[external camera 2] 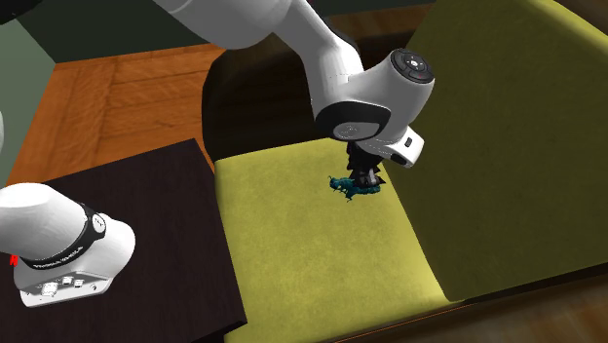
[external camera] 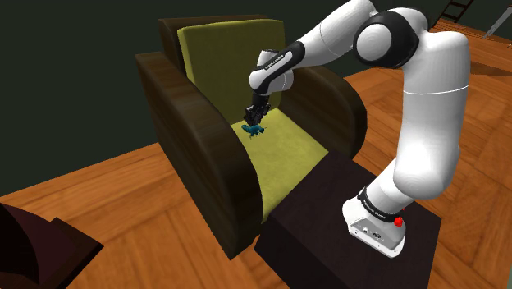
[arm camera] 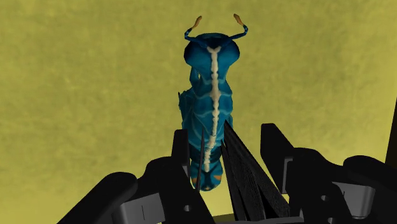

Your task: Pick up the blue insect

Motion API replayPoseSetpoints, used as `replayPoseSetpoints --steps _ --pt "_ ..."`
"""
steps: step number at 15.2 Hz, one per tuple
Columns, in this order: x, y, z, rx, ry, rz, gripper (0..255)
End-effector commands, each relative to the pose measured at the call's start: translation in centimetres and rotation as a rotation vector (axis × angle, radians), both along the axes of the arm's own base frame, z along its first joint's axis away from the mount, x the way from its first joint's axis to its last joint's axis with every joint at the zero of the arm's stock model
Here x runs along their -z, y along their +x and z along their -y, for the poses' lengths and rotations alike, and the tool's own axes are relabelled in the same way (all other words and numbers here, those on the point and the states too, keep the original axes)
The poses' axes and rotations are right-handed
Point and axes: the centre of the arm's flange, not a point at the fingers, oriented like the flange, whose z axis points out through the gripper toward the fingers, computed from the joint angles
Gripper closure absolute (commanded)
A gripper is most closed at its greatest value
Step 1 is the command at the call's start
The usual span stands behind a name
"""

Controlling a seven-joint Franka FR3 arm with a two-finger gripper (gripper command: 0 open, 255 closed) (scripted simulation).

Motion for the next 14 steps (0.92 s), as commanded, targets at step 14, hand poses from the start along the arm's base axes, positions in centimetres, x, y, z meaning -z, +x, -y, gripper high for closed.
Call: replayPoseSetpoints --steps 14 --pt "-6.3 -0.1 0.0 0.000 0.000 -0.002 255"
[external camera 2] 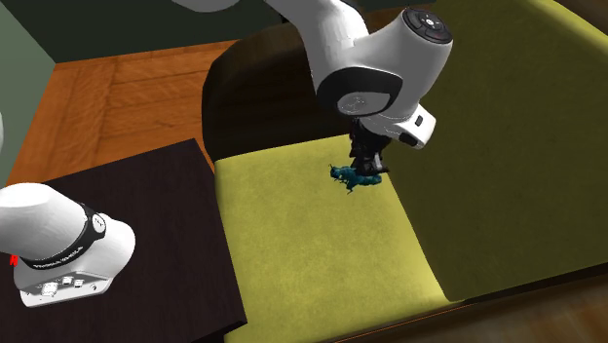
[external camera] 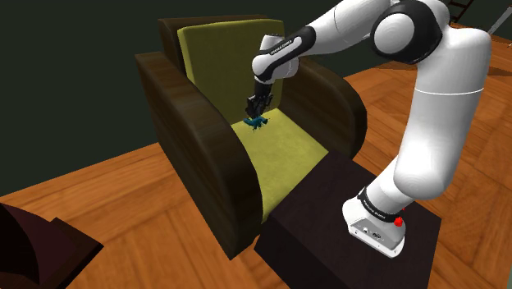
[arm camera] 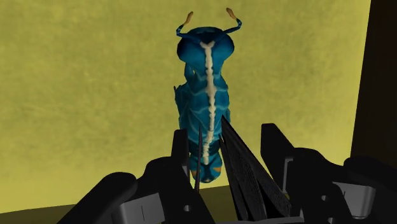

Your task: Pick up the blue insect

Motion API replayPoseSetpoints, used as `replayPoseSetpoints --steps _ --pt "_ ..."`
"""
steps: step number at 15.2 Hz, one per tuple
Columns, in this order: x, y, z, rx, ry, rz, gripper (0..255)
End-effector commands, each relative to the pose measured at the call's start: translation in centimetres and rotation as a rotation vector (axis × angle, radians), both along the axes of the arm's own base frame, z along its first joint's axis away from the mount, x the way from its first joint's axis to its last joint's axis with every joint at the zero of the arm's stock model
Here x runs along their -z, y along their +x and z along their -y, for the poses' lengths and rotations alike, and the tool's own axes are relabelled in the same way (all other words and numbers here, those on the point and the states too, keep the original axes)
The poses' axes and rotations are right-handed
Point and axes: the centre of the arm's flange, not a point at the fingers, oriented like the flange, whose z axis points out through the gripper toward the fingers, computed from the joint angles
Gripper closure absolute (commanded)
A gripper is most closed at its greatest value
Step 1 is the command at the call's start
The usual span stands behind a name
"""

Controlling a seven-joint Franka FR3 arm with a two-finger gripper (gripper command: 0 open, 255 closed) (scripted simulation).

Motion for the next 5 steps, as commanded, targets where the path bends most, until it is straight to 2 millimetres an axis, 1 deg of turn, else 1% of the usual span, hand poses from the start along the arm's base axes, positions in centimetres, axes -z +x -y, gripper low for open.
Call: replayPoseSetpoints --steps 1,3,5 --pt "-1.0 0.1 0.0 0.000 0.000 0.000 255" --pt "-2.1 0.1 0.0 0.000 0.000 0.000 255" --pt "-2.2 0.1 0.0 0.000 0.000 0.000 255"
